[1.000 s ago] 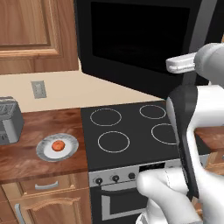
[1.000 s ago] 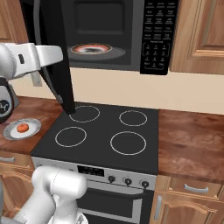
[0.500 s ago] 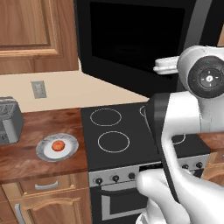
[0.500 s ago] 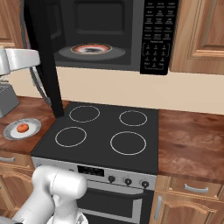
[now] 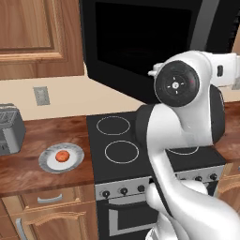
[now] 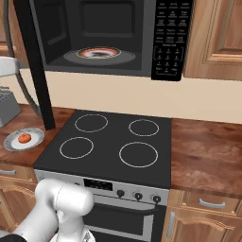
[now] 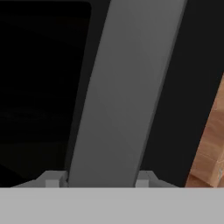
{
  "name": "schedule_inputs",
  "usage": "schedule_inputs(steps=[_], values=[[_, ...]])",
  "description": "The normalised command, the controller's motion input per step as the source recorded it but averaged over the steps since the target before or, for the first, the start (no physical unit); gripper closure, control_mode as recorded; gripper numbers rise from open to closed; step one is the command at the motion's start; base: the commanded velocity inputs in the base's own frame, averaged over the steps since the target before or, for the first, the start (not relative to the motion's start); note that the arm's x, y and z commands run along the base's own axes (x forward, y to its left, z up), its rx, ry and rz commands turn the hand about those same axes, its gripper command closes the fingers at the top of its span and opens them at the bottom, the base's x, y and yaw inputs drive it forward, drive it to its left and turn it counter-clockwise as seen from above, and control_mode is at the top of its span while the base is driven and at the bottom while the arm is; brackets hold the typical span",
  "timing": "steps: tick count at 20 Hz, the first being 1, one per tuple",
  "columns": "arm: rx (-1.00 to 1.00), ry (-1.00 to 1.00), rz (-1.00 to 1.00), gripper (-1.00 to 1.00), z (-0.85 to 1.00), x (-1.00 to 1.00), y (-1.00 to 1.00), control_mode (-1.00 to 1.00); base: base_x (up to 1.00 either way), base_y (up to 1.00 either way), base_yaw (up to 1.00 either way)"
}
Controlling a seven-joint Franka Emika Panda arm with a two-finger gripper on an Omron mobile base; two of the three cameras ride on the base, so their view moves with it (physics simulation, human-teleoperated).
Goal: Pick the squash from the counter and place it in the microwave. Then turn on the microwave.
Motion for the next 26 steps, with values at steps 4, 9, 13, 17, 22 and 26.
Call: schedule_inputs(steps=[4, 9, 13, 17, 22, 26], values=[[0.0, 0.0, -0.15, 1.0, 0.0, -0.23, 0.22, -1.0, 0.0, 0.0, 0.0], [0.0, 0.0, -0.13, 1.0, 0.0, -0.18, 0.17, -1.0, 0.0, 0.0, 0.0], [0.0, 0.0, -0.13, 1.0, 0.0, -0.17, 0.24, -1.0, 0.0, 0.0, 0.0], [0.0, 0.0, -0.09, 1.0, 0.0, -0.08, 0.14, -1.0, 0.0, 0.0, 0.0], [0.0, 0.0, -0.07, 1.0, 0.0, -0.07, 0.2, -1.0, 0.0, 0.0, 0.0], [0.0, 0.0, -0.05, 1.0, 0.0, -0.02, 0.15, -1.0, 0.0, 0.0, 0.0]])
